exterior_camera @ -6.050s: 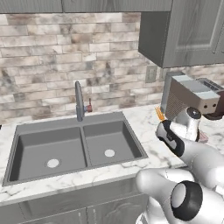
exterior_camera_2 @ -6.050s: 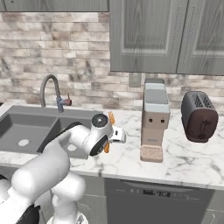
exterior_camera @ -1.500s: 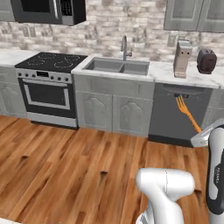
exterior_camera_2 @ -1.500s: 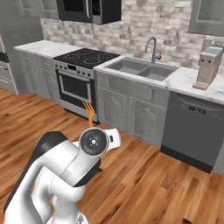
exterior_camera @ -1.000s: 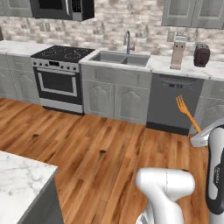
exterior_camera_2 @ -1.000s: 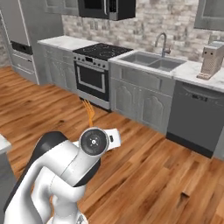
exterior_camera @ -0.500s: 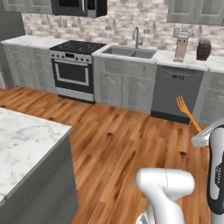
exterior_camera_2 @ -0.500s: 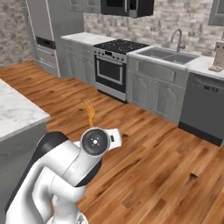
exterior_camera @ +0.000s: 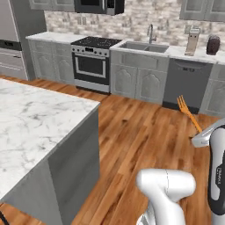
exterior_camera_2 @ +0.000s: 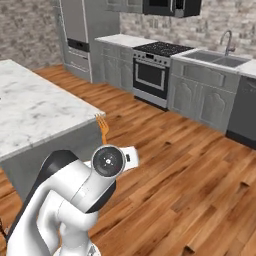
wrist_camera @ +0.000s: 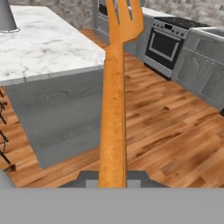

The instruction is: Take the fork and place it on the left side of the plate. Then take the spoon and place it on the right side of the plate. Make sure they're directly next to the plate.

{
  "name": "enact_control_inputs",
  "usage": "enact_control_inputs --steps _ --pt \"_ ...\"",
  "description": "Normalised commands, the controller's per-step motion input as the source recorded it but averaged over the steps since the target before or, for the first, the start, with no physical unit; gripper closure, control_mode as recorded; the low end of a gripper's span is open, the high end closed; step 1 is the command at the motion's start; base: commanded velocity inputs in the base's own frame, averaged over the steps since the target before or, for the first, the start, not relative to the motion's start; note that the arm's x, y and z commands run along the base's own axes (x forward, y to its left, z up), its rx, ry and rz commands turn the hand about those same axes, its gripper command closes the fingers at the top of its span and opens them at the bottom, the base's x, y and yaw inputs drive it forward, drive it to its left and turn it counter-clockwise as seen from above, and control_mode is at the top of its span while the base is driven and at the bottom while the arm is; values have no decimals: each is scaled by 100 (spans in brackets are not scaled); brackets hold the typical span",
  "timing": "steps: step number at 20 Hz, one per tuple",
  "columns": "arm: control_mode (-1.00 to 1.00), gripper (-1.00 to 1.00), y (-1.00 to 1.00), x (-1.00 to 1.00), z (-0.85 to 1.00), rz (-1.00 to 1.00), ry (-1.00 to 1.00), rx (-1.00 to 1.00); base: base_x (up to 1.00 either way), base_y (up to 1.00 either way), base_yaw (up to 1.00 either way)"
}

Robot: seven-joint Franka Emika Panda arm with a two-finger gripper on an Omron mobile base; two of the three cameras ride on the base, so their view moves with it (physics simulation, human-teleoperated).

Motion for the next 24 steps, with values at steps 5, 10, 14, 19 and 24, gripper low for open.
enact_control_inputs --steps 5,10,14,19,24 --pt "100 100 0 0 0 0 0 0 -83 67 8" --pt "100 100 0 0 0 0 0 0 -51 95 1" --pt "100 100 0 0 0 0 0 0 -16 100 0" --pt "100 100 0 0 0 0 0 0 5 100 -6" --pt "100 100 0 0 0 0 0 0 30 100 -15"
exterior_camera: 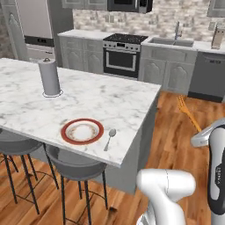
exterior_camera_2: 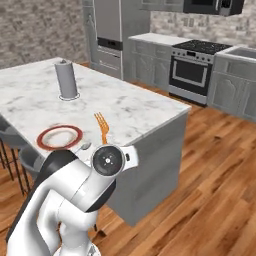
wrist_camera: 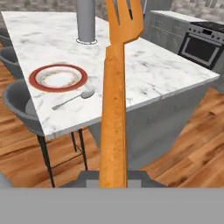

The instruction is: Take the fork and place it on the left side of the plate. Then take the spoon and place it on the right side of the plate. Make sure they're directly next to the plate.

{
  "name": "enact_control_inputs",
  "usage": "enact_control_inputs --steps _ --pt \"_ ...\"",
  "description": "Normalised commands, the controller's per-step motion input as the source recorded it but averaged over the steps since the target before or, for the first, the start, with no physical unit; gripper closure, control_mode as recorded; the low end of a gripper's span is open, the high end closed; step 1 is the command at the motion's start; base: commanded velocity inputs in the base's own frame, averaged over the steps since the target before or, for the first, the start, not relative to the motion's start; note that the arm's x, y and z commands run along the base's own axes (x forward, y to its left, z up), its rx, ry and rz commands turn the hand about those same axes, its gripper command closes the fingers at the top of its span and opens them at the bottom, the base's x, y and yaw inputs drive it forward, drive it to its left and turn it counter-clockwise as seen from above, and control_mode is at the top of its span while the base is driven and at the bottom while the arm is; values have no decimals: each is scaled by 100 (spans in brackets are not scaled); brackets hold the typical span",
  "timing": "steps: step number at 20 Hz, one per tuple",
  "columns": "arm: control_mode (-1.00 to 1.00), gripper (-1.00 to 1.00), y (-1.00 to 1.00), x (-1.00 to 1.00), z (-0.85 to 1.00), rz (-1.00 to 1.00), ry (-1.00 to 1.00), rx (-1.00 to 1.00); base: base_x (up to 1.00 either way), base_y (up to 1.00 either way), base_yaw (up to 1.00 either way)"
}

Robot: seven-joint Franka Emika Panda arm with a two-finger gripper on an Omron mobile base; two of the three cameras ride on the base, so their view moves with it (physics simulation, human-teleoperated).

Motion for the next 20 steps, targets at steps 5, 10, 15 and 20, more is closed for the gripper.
enact_control_inputs --steps 5,10,15,20 --pt "100 100 0 0 0 0 0 0 23 100 -15" --pt "100 100 0 0 0 0 0 0 10 100 -19" --pt "100 100 0 0 0 0 0 0 0 100 -27" --pt "100 100 0 0 0 0 0 0 0 100 -32"
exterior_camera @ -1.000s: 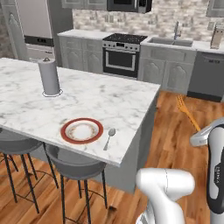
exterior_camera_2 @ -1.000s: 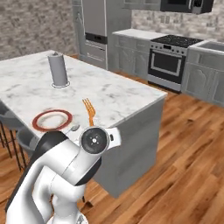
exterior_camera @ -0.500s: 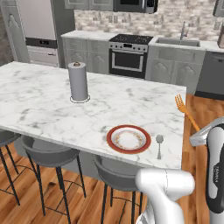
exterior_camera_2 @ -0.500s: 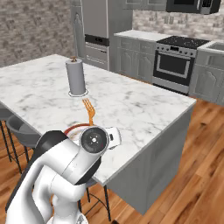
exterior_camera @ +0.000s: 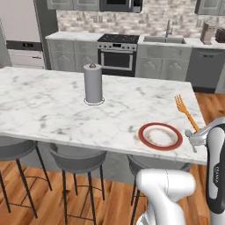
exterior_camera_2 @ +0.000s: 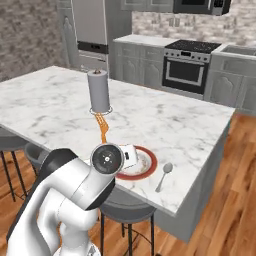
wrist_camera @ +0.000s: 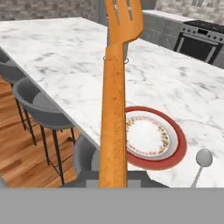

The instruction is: Take the fork and place it on the left side of the plate. Then take the spoon and place it on the right side of the plate. Make sure they're directly next to the plate.

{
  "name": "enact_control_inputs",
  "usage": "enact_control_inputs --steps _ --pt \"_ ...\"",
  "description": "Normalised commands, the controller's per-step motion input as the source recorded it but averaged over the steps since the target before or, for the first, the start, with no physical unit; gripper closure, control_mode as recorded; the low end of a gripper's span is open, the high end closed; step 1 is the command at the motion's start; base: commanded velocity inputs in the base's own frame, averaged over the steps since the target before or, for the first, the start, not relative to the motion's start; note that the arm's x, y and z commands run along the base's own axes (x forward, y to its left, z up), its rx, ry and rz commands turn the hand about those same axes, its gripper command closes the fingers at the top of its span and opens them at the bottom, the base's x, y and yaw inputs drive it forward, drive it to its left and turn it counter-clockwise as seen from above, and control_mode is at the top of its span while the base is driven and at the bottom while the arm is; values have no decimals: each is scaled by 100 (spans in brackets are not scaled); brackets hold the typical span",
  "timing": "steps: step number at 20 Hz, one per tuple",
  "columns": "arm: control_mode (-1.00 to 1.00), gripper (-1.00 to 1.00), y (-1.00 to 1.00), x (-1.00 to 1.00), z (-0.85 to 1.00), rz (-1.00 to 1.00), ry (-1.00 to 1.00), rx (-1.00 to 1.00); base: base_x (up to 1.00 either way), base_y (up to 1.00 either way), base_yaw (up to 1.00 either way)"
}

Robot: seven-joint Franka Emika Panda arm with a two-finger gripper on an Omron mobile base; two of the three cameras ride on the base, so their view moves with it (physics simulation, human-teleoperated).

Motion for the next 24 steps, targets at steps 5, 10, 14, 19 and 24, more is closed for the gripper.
enact_control_inputs --steps 5,10,14,19,24 --pt "100 100 0 0 0 0 0 0 0 100 -35" --pt "100 100 0 0 0 0 0 0 6 96 -38" --pt "100 100 0 0 0 0 0 0 24 72 -41" --pt "-100 100 18 40 -17 -30 10 -1 7 11 -8" --pt "-100 100 0 57 -5 -29 32 0 0 0 0"
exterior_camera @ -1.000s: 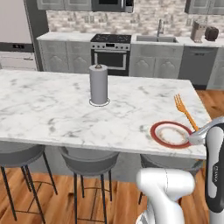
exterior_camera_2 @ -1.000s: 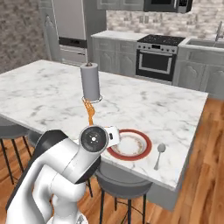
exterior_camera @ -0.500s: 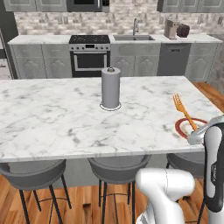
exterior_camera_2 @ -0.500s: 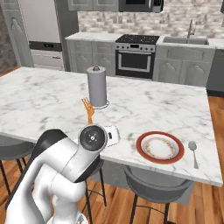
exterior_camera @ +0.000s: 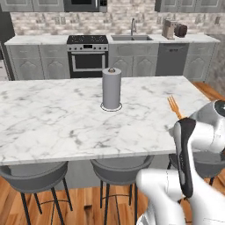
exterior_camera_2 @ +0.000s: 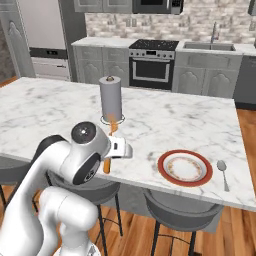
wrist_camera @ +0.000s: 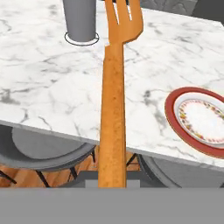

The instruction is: Take the fork and place it on the left side of the plate. Then take the spoon and place it on the right side of the plate. Make sure they're directly next to the plate.

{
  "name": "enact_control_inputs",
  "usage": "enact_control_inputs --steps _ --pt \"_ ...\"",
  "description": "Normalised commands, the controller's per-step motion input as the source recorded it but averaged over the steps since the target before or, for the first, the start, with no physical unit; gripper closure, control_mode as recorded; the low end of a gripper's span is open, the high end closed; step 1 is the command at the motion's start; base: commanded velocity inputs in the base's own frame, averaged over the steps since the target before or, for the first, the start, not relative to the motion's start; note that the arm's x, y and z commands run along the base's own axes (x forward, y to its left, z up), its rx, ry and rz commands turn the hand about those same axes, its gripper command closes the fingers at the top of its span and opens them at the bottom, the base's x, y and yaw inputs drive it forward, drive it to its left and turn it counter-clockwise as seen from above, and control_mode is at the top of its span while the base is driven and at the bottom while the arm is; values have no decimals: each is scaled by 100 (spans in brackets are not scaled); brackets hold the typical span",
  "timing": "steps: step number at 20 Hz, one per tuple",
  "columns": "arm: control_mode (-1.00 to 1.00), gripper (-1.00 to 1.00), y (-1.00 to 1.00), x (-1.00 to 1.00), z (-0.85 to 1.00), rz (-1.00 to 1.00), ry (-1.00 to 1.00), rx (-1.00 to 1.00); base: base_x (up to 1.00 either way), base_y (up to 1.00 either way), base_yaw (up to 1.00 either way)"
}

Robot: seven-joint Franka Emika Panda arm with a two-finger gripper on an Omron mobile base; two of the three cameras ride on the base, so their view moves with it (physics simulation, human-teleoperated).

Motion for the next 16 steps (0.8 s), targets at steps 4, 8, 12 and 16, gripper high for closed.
enact_control_inputs --steps 4,8,12,16 --pt "-100 100 -18 63 -12 -21 37 0 0 0 0" --pt "-100 100 -40 62 -32 -14 34 0 0 0 0" --pt "-100 100 -47 56 -50 -12 24 0 0 0 0" --pt "-100 100 -25 34 -58 -8 15 0 0 0 0"
